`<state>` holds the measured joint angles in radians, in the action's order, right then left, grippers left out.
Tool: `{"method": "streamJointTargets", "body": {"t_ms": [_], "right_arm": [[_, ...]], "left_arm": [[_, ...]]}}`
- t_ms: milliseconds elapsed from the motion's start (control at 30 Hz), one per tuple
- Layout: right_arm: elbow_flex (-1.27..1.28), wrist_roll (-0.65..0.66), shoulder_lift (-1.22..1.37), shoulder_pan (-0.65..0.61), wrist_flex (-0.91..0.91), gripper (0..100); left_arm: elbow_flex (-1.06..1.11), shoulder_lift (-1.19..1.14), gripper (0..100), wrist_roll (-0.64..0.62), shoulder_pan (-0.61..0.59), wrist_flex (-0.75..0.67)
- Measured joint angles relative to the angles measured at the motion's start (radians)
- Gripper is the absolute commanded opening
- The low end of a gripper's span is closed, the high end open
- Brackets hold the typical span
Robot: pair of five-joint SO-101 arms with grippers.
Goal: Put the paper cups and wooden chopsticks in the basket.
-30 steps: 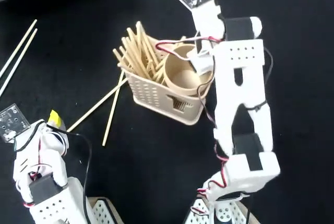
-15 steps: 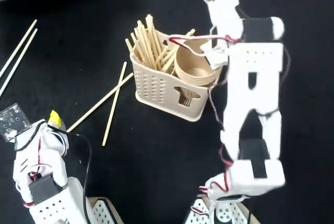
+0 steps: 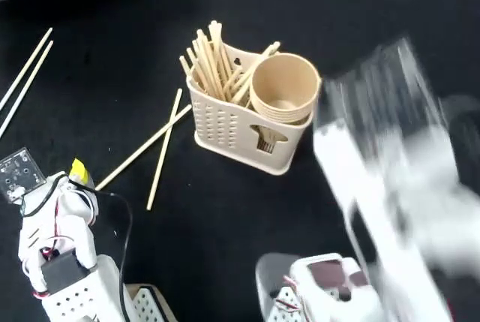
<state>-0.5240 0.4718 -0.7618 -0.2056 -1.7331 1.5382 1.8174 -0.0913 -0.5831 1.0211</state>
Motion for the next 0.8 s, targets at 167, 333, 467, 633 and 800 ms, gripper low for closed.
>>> {"method": "streamJointTargets", "body": {"t_ms": [167,333,467,633,800], "right_arm": [[0.087,-0.069,-0.075,-0.233,0.000,10.9],[0.394,-0.313,0.003,-0.456,0.052,17.7],[0.583,-0.514,0.104,-0.631,0.164,19.9],[0.740,-0.793,0.219,-0.775,0.302,23.8],[0.893,-0.982,0.390,-0.815,0.512,30.0]], "left_arm": [[-0.009,0.000,20,0.000,0.000,0.052],[-0.066,0.000,21,0.002,-0.069,0.106],[-0.075,0.002,20,0.091,-0.167,0.109],[-0.015,0.002,20,0.157,-0.292,0.087],[0.063,0.002,20,0.206,-0.367,0.069]]}}
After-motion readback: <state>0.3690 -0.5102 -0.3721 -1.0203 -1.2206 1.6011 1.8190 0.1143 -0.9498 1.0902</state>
